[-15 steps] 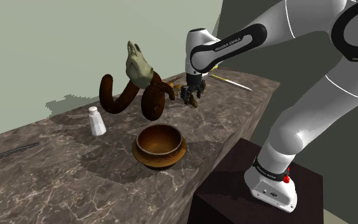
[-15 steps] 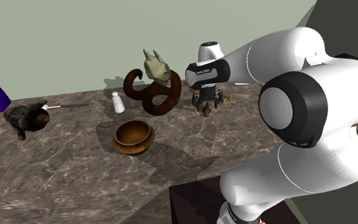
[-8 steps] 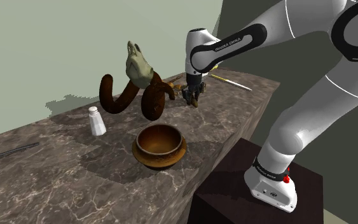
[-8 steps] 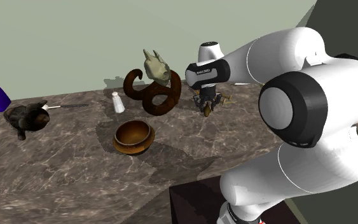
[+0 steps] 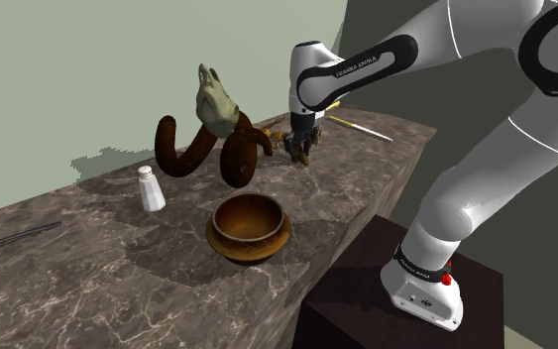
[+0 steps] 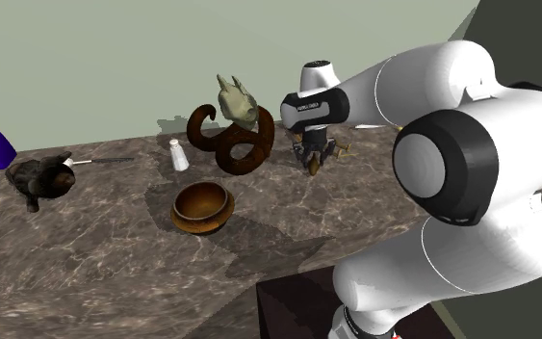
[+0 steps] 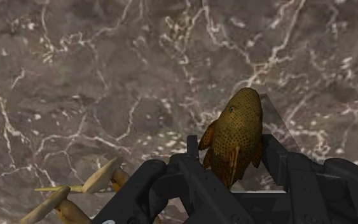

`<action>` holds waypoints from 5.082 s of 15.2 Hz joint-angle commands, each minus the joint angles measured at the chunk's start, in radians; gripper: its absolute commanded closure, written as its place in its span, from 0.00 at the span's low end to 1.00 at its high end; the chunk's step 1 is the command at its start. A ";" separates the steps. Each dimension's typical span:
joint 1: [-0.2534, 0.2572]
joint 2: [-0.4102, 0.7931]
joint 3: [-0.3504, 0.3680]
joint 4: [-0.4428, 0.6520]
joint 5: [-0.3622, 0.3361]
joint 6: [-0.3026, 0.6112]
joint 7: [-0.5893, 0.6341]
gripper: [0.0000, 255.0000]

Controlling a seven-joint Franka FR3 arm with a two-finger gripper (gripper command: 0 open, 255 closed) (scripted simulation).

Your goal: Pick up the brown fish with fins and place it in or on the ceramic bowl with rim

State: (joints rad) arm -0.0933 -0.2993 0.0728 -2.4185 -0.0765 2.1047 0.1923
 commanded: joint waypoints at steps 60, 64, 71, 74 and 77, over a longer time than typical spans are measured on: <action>0.227 -0.037 0.529 0.448 0.209 -0.485 0.676 1.00; 0.239 0.014 0.590 0.471 0.201 -0.459 0.753 1.00; 0.244 0.013 0.600 0.377 0.206 -0.365 0.754 1.00; 0.245 0.016 0.605 0.343 0.207 -0.329 0.756 1.00; 0.245 0.016 0.605 0.343 0.207 -0.329 0.756 1.00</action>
State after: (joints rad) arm 0.1518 -0.2840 0.6775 -2.0748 0.1305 1.7746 0.9484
